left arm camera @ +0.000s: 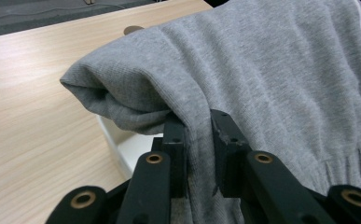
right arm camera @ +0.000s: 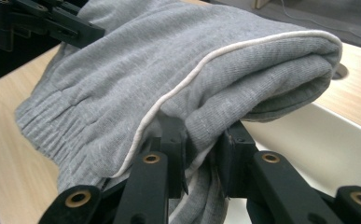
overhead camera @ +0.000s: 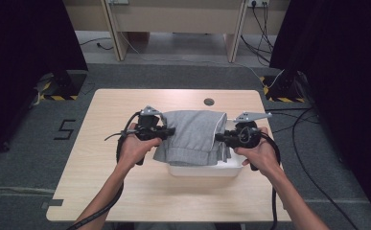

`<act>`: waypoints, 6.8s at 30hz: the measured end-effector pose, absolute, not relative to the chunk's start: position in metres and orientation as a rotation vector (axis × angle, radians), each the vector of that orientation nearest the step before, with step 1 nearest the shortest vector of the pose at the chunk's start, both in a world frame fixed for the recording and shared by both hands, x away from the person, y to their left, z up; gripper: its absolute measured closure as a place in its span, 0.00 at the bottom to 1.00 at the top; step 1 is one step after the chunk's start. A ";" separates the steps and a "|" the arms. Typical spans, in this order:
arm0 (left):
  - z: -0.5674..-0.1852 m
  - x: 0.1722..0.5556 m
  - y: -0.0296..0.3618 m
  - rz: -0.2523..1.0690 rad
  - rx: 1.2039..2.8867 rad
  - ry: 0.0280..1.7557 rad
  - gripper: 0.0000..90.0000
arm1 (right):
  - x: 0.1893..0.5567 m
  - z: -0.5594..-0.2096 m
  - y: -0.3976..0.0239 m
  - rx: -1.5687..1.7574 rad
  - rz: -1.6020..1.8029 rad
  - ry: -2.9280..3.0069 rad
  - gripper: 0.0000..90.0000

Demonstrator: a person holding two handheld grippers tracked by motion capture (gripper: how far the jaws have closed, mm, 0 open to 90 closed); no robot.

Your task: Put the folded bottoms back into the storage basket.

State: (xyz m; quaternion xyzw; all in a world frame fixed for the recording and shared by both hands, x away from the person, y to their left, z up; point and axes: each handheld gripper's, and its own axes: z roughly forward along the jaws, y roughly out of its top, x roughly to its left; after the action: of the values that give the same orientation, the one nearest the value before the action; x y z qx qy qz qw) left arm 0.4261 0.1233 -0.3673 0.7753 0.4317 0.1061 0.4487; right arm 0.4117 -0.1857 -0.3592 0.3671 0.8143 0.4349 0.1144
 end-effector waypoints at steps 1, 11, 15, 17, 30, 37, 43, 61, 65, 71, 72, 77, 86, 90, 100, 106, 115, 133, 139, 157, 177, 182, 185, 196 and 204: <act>-0.369 0.428 0.120 0.255 1.920 1.071 0.85 | 0.414 -0.360 -0.189 1.082 1.270 2.388 0.83; -0.391 0.442 0.096 0.201 1.962 1.086 0.86 | 0.425 -0.383 -0.213 1.162 1.216 2.402 0.83; -0.399 0.446 0.090 0.195 1.979 1.095 0.86 | 0.430 -0.394 -0.218 1.193 1.200 2.413 0.83; -0.403 0.448 0.087 0.188 1.984 1.099 0.86 | 0.432 -0.398 -0.218 1.206 1.184 2.421 0.83; -0.423 0.456 0.080 0.187 2.041 1.132 0.85 | 0.441 -0.421 -0.216 1.250 1.108 2.455 0.83; -0.430 0.458 0.079 0.190 2.077 1.144 0.85 | 0.445 -0.430 -0.210 1.269 1.073 2.482 0.83; -0.435 0.457 0.079 0.199 2.108 1.149 0.82 | 0.447 -0.434 -0.206 1.276 1.015 2.498 0.78; -0.413 0.438 0.089 0.249 2.092 1.081 0.71 | 0.432 -0.411 -0.203 1.195 1.012 2.384 0.52; -0.410 0.435 0.093 0.233 2.071 1.076 0.70 | 0.428 -0.411 -0.205 1.200 1.039 2.382 0.52; -0.406 0.426 0.099 0.236 2.067 1.051 0.65 | 0.422 -0.408 -0.209 1.193 1.089 2.365 0.52; -0.405 0.425 0.100 0.237 2.064 1.050 0.65 | 0.421 -0.407 -0.209 1.199 1.093 2.362 0.52; -0.404 0.418 0.110 0.224 2.035 1.045 0.59 | 0.415 -0.405 -0.211 1.195 1.122 2.345 0.51; -0.401 0.405 0.126 0.230 2.008 1.045 0.53 | 0.405 -0.405 -0.209 1.173 1.137 2.360 0.50; -0.400 0.400 0.133 0.230 2.004 1.043 0.50 | 0.402 -0.405 -0.207 1.169 1.146 2.360 0.48; -0.402 0.389 0.149 0.226 1.981 1.054 0.44 | 0.395 -0.403 -0.209 1.178 1.171 2.341 0.45; -0.401 0.382 0.158 0.242 1.966 1.061 0.42 | 0.386 -0.400 -0.212 1.182 1.188 2.329 0.45; -0.406 0.369 0.170 0.249 1.947 1.068 0.39 | 0.373 -0.399 -0.221 1.189 1.203 2.305 0.44; -0.433 0.340 0.205 0.293 1.896 1.120 0.38 | 0.330 -0.401 -0.240 1.185 1.237 2.256 0.44; -0.445 0.331 0.216 0.301 1.898 1.139 0.35 | 0.317 -0.405 -0.242 1.175 1.234 2.240 0.41; -0.493 0.316 0.231 0.328 1.901 1.166 0.24 | 0.287 -0.442 -0.247 1.191 1.159 2.201 0.32; -0.520 0.298 0.244 0.320 1.910 1.173 0.18 | 0.286 -0.491 -0.245 1.228 1.111 2.253 0.24; -0.524 0.294 0.247 0.338 1.917 1.171 0.18 | 0.286 -0.498 -0.244 1.218 1.104 2.272 0.22; -0.525 0.292 0.247 0.363 1.931 1.161 0.17 | 0.285 -0.502 -0.244 1.225 1.098 2.277 0.22; -0.530 0.283 0.240 0.494 2.009 1.076 0.16 | 0.282 -0.515 -0.237 1.189 0.989 2.331 0.18; -0.532 0.281 0.240 0.500 1.992 1.067 0.16 | 0.279 -0.519 -0.234 1.147 1.002 2.333 0.11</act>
State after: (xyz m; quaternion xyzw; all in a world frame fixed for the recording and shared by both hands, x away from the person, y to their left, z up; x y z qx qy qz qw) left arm 0.2807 0.2404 -0.5321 0.7880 0.4221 0.1979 0.4021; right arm 0.2794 -0.2335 -0.5195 0.4053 0.8241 0.3540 0.1768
